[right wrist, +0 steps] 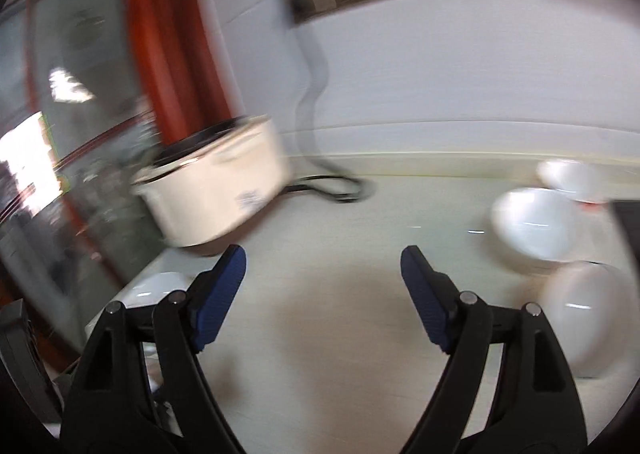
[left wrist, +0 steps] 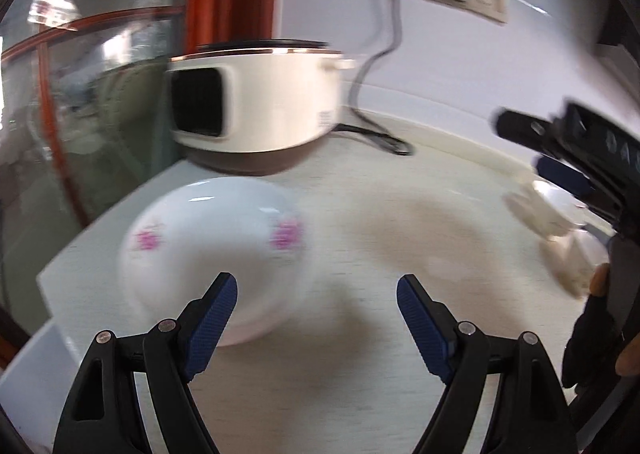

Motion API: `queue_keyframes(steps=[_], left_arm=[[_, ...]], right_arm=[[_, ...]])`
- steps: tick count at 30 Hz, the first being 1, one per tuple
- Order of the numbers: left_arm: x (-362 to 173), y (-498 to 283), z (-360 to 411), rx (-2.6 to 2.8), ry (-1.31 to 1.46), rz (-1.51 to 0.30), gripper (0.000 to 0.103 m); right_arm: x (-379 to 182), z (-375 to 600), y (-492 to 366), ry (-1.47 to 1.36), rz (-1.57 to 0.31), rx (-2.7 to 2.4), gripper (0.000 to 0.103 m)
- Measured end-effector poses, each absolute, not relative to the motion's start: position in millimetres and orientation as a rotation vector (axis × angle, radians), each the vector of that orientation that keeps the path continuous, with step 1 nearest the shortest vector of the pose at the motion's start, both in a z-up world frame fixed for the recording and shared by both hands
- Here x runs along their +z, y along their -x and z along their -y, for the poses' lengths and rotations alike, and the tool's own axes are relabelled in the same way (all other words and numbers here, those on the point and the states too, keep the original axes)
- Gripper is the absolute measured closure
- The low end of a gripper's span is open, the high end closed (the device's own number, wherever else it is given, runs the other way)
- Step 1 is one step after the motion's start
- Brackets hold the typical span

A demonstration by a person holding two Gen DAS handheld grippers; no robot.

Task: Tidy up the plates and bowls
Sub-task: 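Move both open tools toward the bowls and glass lid by the stove, then grasp the glass lid rim with left tool while right tool grasps a white bowl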

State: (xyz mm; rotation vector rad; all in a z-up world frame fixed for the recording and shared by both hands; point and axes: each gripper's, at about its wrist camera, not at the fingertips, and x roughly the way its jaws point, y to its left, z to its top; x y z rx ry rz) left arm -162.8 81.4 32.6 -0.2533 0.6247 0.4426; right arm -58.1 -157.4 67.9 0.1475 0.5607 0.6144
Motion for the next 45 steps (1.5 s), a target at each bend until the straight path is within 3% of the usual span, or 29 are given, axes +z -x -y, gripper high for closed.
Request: queue_keyframes(steps=[9, 15, 23, 25, 27, 31, 34, 36, 45], left_arm=[[38.8, 77.4, 1.2, 0.117, 0.367, -0.701, 0.02], [32.3, 15.7, 48.9, -0.078, 0.535, -0.743, 0.02], [14.6, -31.8, 83.7, -0.066, 0.486, -0.826, 0.02], [8.7, -34.5, 87.3, -0.057, 0.475, -0.827, 0.02], [3.8, -38.1, 93.5, -0.035, 0.432, -0.837, 0.021], [-1.8, -39.1, 106.7, -0.037, 0.352, -0.837, 0.052], [-0.1, -37.6, 115.3, -0.067, 0.312, -0.816, 0.077], [2.3, -34.6, 120.1, -0.074, 0.278, -0.802, 0.085], [4.9, -24.6, 124.6, -0.077, 0.238, -0.768, 0.089]], right_arm=[[32.4, 321.9, 12.6, -0.41, -0.776, 0.355, 0.021], [12.8, 346.0, 6.4, -0.431, -0.831, 0.356, 0.021], [0.7, 340.9, -5.6, -0.442, -0.853, 0.386, 0.021], [-4.1, 341.2, -6.0, -0.437, -0.857, 0.394, 0.025], [-11.1, 338.2, -9.2, -0.427, -0.879, 0.405, 0.035], [-18.6, 338.1, -10.8, -0.47, -0.896, 0.466, 0.07], [-12.7, 332.0, -3.8, -0.4, -0.86, 0.443, 0.074], [-11.9, 330.4, -2.2, -0.389, -0.851, 0.438, 0.074], [-11.4, 333.0, -3.6, -0.396, -0.843, 0.438, 0.079]])
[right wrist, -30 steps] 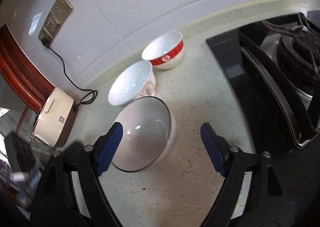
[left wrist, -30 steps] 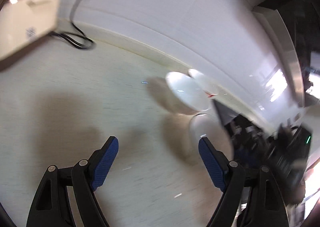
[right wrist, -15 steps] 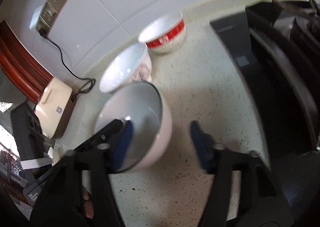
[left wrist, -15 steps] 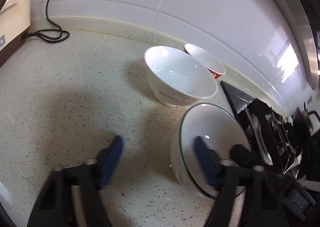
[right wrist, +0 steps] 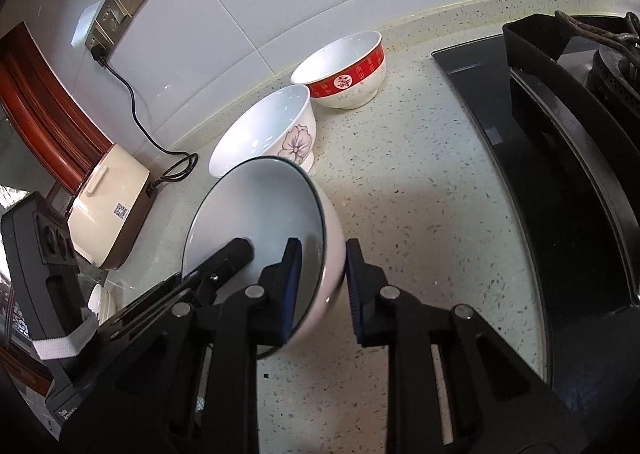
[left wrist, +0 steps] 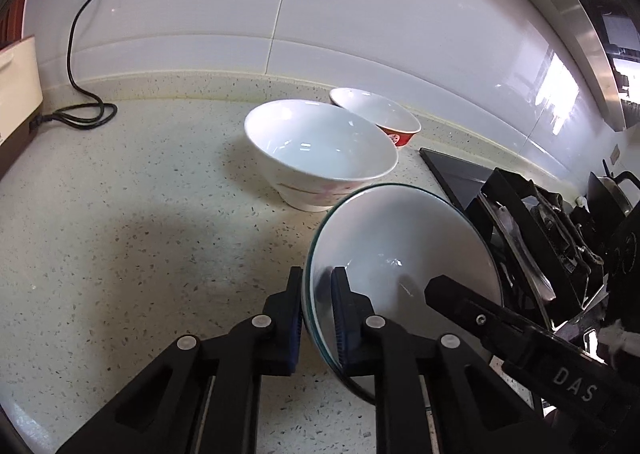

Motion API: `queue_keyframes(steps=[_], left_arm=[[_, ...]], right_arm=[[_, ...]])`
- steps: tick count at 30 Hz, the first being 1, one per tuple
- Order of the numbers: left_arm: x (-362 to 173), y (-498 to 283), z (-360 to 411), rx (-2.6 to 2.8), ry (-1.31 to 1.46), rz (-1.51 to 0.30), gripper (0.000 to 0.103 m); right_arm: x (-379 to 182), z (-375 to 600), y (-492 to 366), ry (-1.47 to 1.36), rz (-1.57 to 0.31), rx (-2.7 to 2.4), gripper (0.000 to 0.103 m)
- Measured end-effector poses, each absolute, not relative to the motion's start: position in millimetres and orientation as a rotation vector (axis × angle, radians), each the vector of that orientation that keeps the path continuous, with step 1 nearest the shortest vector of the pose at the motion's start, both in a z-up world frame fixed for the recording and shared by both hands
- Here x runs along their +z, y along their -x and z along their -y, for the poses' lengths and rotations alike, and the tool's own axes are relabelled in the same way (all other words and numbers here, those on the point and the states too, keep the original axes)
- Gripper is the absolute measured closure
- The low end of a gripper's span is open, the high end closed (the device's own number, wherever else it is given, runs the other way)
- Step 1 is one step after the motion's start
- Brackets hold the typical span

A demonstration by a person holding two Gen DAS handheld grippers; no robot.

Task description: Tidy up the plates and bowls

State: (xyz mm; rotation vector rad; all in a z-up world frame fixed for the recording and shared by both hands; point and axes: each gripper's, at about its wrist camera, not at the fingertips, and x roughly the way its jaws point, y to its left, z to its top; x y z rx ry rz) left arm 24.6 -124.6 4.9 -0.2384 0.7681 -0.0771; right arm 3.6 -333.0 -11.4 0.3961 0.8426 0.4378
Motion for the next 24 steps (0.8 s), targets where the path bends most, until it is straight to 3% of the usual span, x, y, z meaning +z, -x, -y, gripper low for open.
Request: queue_keyframes(steps=[14, 24], left_arm=[[7.9, -10.4, 108.9, -0.081, 0.293, -0.726, 0.089], [15.3, 2.6, 87.5, -0.073, 0.338, -0.66, 0.089]], right_arm=[[1.6, 312.7, 16.8, -0.262, -0.734, 0.443, 0.083], [-0.4, 297.6, 20.9, -0.354, -0.761, 0.471, 0.083]])
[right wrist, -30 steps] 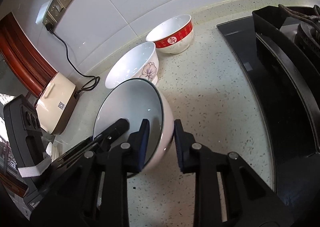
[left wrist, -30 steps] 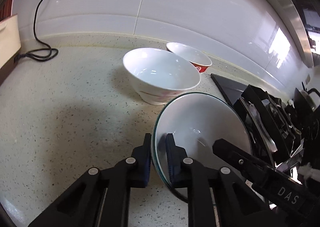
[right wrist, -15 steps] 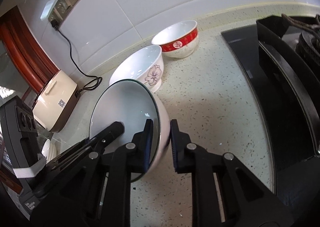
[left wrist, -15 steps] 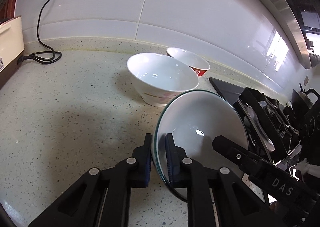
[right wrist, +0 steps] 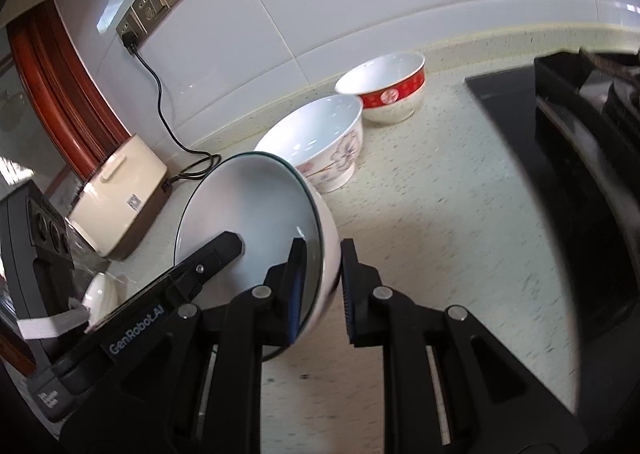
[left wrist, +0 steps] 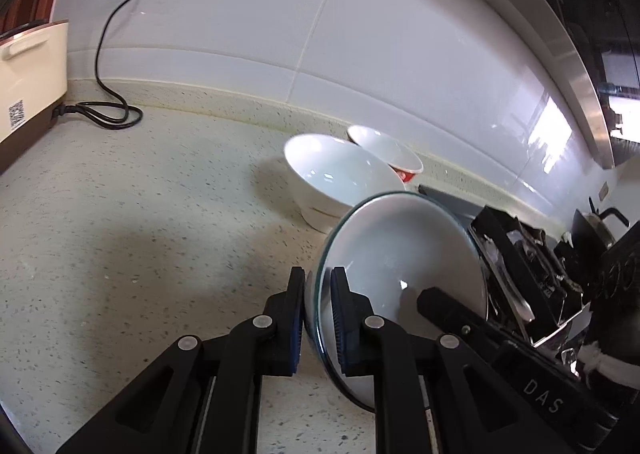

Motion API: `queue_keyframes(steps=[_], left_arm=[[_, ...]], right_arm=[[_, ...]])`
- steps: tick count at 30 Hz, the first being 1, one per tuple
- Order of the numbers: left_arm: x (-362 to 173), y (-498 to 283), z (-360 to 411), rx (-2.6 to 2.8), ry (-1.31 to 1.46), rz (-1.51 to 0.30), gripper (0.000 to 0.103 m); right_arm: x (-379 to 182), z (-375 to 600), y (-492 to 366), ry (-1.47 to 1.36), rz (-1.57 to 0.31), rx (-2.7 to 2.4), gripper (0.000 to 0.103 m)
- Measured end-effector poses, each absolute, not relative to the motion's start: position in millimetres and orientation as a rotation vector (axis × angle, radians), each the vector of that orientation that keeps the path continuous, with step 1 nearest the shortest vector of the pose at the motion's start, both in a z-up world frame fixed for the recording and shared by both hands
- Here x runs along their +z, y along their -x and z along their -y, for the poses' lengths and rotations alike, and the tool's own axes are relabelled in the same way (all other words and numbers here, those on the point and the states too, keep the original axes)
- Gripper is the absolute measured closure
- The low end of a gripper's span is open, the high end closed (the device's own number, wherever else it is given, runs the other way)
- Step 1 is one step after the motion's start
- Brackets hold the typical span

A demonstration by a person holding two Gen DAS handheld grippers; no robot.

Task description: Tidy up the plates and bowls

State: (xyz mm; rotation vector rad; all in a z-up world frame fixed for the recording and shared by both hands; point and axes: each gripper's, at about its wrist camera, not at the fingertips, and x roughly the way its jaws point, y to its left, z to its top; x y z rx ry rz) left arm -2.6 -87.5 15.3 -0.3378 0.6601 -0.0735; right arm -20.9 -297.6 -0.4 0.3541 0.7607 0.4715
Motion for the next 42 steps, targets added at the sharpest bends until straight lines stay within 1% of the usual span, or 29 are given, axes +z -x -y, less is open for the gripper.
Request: queue_keyframes(steps=[7, 12, 18, 25, 42], left_arm=[[16.3, 17.5, 53.2, -0.037, 0.389, -0.617, 0.089], [22.5, 43.9, 33.0, 0.046, 0.379, -0.547, 0.089], [15.8, 67.4, -6.5, 0.09, 0.496, -0.548, 0.089], [15.2, 93.7, -31.6, 0.154, 0.509, -0.539, 0.089], [5.3, 110.3, -72.7, 0.218, 0.558, -0.561, 0.088]], right_arm=[[-0.8, 264.0, 31.7, -0.371, -0.765, 0.502, 0.083], [-0.8, 234.0, 42.5, -0.347, -0.766, 0.548, 0.083], [-1.1, 200.3, 57.3, -0.307, -0.772, 0.604, 0.083], [-4.0, 174.3, 69.5, -0.277, -0.779, 0.643, 0.083], [-6.7, 131.0, 79.2, -0.224, -0.802, 0.688, 0.083]])
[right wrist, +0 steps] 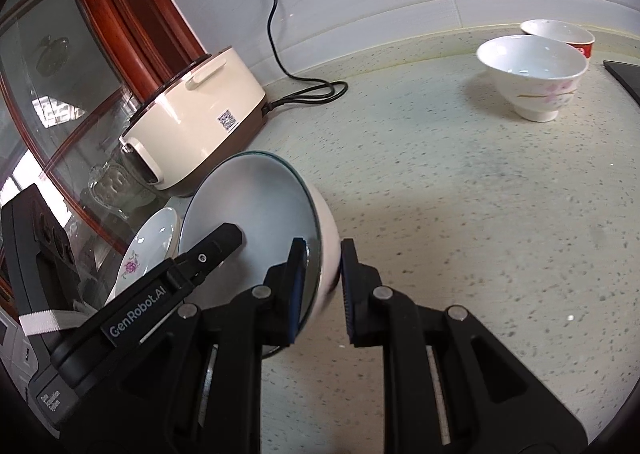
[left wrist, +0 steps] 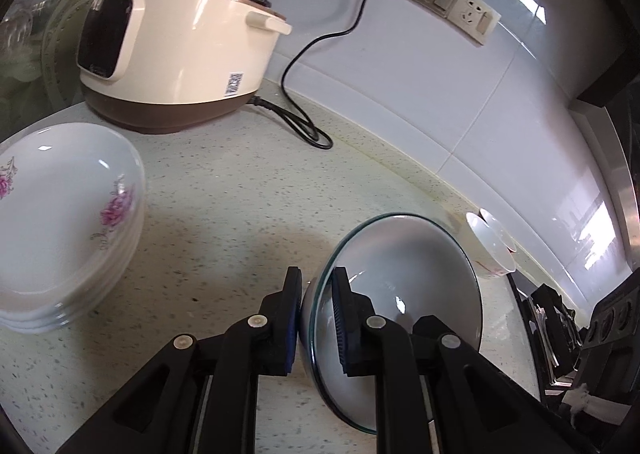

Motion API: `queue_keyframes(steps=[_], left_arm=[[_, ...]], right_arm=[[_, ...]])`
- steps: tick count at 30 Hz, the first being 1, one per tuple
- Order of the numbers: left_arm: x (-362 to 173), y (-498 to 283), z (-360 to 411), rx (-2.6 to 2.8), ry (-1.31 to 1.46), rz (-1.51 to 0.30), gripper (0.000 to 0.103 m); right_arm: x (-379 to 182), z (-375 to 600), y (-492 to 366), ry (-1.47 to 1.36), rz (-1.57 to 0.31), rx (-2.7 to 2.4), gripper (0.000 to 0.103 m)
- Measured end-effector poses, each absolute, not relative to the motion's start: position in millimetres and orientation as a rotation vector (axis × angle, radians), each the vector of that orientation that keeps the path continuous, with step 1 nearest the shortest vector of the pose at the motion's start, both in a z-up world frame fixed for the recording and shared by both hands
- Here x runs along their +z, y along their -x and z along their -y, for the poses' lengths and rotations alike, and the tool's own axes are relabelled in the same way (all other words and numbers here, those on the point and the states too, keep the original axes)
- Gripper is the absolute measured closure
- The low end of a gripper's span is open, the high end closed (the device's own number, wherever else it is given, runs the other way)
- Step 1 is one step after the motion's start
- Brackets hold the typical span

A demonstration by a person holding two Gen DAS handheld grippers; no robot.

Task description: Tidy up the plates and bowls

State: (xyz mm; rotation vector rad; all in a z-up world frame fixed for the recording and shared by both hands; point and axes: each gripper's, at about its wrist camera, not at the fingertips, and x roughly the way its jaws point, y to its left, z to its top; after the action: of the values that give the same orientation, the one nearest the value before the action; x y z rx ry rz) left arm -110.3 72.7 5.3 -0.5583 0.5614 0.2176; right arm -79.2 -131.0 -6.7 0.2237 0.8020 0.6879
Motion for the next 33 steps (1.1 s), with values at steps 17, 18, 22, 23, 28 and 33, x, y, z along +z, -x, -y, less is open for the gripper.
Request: queue_keyframes(steps=[17, 18, 22, 23, 28, 33], left_arm=[[-1.9, 116.9, -102.3, 0.278, 0.608, -0.584, 0.084], [-2.4, 116.3, -102.5, 0.28, 0.61, -0.588, 0.084], [-0.9, 118.4, -101.4, 0.284, 0.606, -0.578, 0.079], [-0.7, 118.5, -101.0, 0.286, 0.606, -0.577, 0.076], [0.7, 123.1, -101.6, 0.3, 0.617, -0.552, 0.046], [1.4, 121.8, -99.1, 0.297, 0.612, -0.547, 0.041]], right_arm=[[-13.2, 104.3, 76.9, -0.196, -0.843, 0.709, 0.082], [-13.0, 104.7, 77.3, -0.198, -0.841, 0.711, 0.082], [-12.3, 107.4, 77.3, -0.222, -0.837, 0.729, 0.078], [-12.1, 108.5, 77.5, -0.227, -0.837, 0.729, 0.076], [-11.8, 114.0, 76.0, -0.269, -0.837, 0.719, 0.062], [-8.8, 118.3, 78.5, -0.3, -0.817, 0.735, 0.057]])
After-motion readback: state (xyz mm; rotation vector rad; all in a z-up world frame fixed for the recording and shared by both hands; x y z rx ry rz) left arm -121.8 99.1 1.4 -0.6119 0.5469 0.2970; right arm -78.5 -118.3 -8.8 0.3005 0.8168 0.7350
